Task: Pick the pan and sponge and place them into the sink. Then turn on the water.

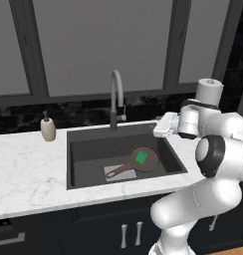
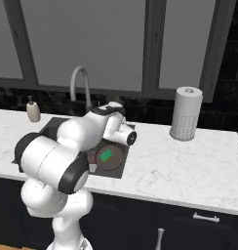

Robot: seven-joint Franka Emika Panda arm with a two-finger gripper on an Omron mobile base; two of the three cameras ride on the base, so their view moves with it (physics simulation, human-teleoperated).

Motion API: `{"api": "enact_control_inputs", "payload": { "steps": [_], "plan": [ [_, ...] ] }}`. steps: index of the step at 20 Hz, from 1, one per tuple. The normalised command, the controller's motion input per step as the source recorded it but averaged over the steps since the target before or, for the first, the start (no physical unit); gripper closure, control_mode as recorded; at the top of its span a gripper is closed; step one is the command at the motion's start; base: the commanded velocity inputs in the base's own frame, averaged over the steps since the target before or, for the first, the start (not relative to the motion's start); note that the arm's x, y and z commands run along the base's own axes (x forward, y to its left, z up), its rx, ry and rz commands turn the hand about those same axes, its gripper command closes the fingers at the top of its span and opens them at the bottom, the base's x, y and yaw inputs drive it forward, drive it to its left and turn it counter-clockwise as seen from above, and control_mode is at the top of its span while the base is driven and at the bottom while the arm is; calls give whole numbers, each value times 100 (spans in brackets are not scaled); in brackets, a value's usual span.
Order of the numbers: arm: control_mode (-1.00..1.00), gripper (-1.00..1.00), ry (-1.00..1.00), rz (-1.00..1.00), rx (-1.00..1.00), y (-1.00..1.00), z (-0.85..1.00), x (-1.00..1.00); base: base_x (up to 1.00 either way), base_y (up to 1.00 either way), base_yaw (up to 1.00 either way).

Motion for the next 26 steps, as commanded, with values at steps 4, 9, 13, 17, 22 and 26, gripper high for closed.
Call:
{"api": "enact_control_inputs", "payload": {
  "steps": [4,9,13,17,22,26],
  "plan": [
    [-100,-100,-6,2,0,0,-13,67,0,0,0],
    [-100,-100,-31,2,0,0,-25,16,0,0,0],
    [-100,-100,-34,0,0,5,-29,6,0,0,0],
    [-100,-100,-13,0,2,18,-6,33,0,0,0],
    [-100,-100,-2,0,3,25,0,47,0,0,0],
    [-100,-100,0,0,1,24,0,52,0,0,0]
  ]
}}
